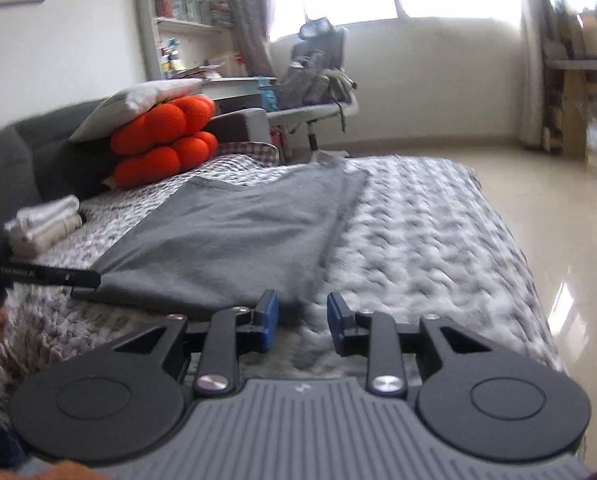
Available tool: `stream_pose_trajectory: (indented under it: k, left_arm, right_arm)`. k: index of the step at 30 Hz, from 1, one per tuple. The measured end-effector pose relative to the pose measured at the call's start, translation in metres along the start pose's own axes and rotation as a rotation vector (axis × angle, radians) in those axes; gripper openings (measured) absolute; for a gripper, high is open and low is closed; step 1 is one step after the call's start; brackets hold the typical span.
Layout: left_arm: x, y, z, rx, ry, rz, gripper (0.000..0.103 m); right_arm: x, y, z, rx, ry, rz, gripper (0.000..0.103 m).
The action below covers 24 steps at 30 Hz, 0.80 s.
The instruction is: Fold clothes
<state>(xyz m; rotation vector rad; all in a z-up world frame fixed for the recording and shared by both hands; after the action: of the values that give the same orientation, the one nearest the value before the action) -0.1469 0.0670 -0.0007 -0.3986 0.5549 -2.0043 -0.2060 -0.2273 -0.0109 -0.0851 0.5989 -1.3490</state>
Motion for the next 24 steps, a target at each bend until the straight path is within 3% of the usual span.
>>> stream_pose_trajectory:
  k: [10, 14, 18, 22, 24]
  left_arm:
    - [-0.001, 0.000, 0.001, -0.005, -0.006, -0.001, 0.049]
    - [0.000, 0.000, -0.001, 0.000, -0.005, 0.000, 0.049]
    - [0.002, 0.000, -0.002, 0.006, 0.012, 0.005, 0.051]
    - [-0.002, -0.001, -0.002, 0.008, -0.003, -0.011, 0.051]
    - [-0.004, -0.001, -0.002, 0.008, -0.013, -0.019, 0.051]
  right_arm:
    - [-0.036, 0.022, -0.003, 0.026, -0.079, 0.028, 0.035]
    - [-0.031, 0.017, 0.002, 0.064, -0.012, 0.037, 0.035]
    - [-0.041, 0.027, -0.003, -0.001, -0.044, 0.092, 0.035]
    - [-0.045, 0.042, -0.011, -0.043, -0.120, -0.012, 0.029]
    - [-0.033, 0.038, -0.010, -0.038, -0.102, -0.014, 0.024]
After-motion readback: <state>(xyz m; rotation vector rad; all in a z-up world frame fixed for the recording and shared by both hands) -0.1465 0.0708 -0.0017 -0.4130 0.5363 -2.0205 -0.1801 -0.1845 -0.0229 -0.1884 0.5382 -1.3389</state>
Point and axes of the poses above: each gripper's, at about its wrist camera, not at the fingertips, and y roughly the way its jaws point, x to its right, z to its top, the point moved 2 cm from there along y, roughly the way its jaws point, and after that the axes turned 13 degrees about y, right-handed, at the moved point
